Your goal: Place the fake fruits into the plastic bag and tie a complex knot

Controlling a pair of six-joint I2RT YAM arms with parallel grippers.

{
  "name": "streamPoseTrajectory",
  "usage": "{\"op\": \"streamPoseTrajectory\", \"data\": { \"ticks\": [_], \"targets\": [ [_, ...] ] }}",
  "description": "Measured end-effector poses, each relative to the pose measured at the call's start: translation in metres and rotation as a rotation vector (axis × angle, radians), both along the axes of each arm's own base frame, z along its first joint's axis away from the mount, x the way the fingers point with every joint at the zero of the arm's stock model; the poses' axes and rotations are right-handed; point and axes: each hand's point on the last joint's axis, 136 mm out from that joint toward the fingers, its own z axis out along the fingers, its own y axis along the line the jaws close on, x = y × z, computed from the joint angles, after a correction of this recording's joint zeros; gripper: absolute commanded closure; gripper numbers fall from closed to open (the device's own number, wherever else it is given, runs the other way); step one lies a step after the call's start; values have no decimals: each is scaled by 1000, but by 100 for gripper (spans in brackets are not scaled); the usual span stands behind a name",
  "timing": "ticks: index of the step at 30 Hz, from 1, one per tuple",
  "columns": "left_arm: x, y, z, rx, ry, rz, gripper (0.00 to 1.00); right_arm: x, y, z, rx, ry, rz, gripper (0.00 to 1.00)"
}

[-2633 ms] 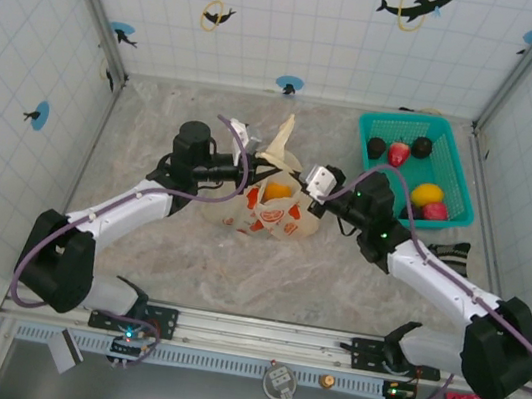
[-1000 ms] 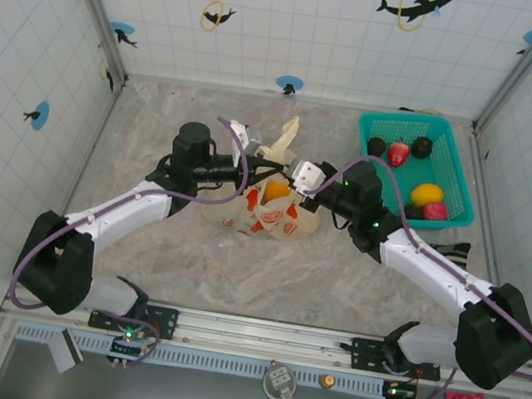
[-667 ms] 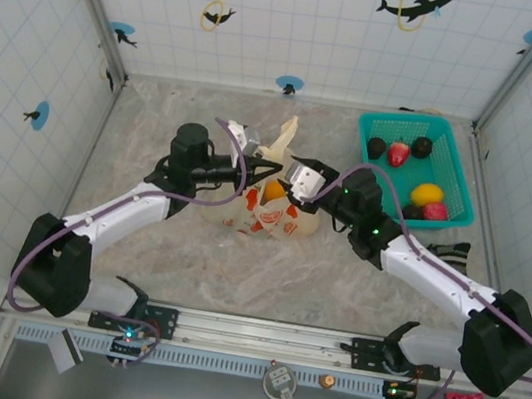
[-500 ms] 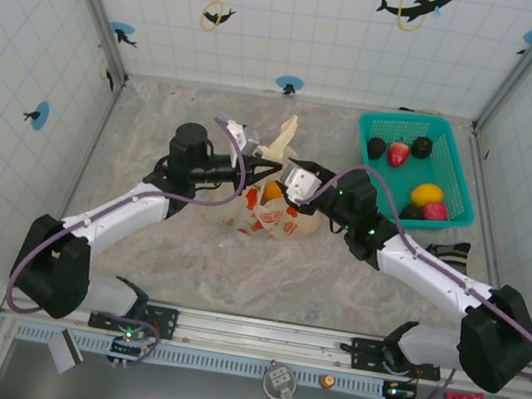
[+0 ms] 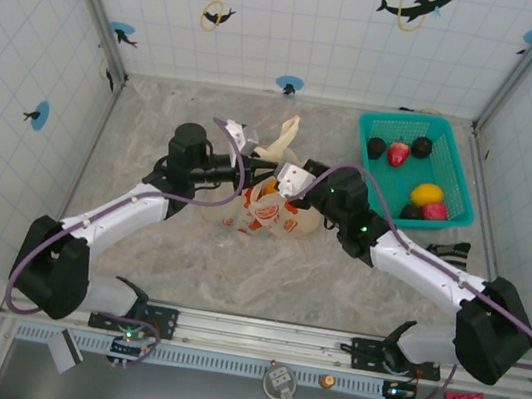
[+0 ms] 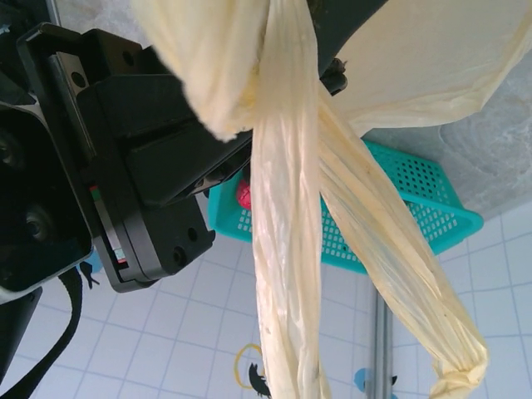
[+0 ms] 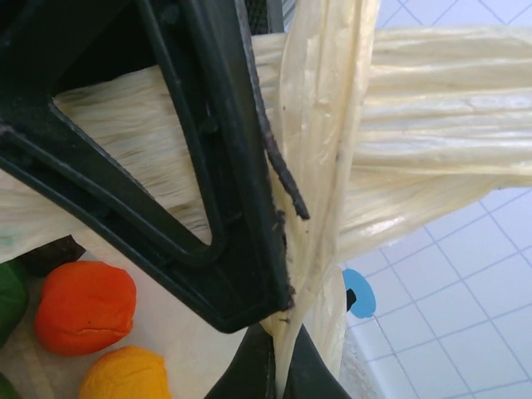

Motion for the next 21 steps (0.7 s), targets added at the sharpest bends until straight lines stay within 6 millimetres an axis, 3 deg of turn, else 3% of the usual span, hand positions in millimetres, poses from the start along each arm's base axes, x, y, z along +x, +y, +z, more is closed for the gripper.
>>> {"op": "streamPoseTrajectory", "data": {
  "ticks": [21],
  "targets": [
    [1,5,6,-11,-28,30,68,-3,-7,11,18,-14,12,100]
  ]
}}
